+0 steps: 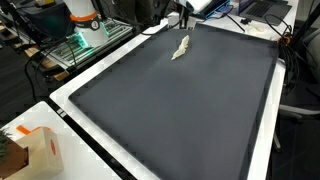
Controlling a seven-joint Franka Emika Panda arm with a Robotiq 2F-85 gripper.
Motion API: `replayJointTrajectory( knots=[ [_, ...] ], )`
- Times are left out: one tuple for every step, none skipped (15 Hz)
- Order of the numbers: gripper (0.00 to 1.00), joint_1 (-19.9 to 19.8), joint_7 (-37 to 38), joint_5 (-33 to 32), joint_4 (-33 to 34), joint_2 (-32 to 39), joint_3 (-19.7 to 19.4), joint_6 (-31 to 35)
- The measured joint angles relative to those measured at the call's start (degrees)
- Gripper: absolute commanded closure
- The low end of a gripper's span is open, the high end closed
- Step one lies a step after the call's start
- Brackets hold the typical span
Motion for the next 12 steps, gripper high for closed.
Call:
replayJointTrajectory(
  knots=[
    [0.99, -0.29, -1.03, 1.03, -0.23, 0.28, -0.12, -0.35],
    [0.99, -0.52, -1.85, 1.87, -0.36, 0.62, -0.26, -0.87],
    [0.99, -0.73, -2.57, 2.51, -0.41, 1.05, -0.44, -1.49],
    [0.99, -0.95, -3.04, 3.01, -0.43, 1.54, -0.62, -2.17],
    [0.99, -1.21, -3.5, 3.45, -0.45, 2.05, -0.81, -2.89],
    [0.99, -1.46, -3.83, 3.85, -0.46, 2.59, -1.02, -3.6],
    [0.99, -1.72, -4.12, 4.14, -0.45, 3.17, -1.26, -4.3],
    [0.99, -1.98, -4.51, 4.39, -0.45, 3.71, -1.49, -4.93],
    [0.99, -2.25, -4.8, 4.66, -0.43, 4.22, -1.7, -5.62],
    [0.99, -2.55, -5.05, 4.96, -0.39, 4.7, -1.84, -6.32],
    [0.99, -2.87, -5.39, 5.27, -0.34, 5.13, -1.93, -6.92],
    [0.99, -3.16, -5.78, 5.63, -0.24, 5.55, -2.01, -7.62]
  ],
)
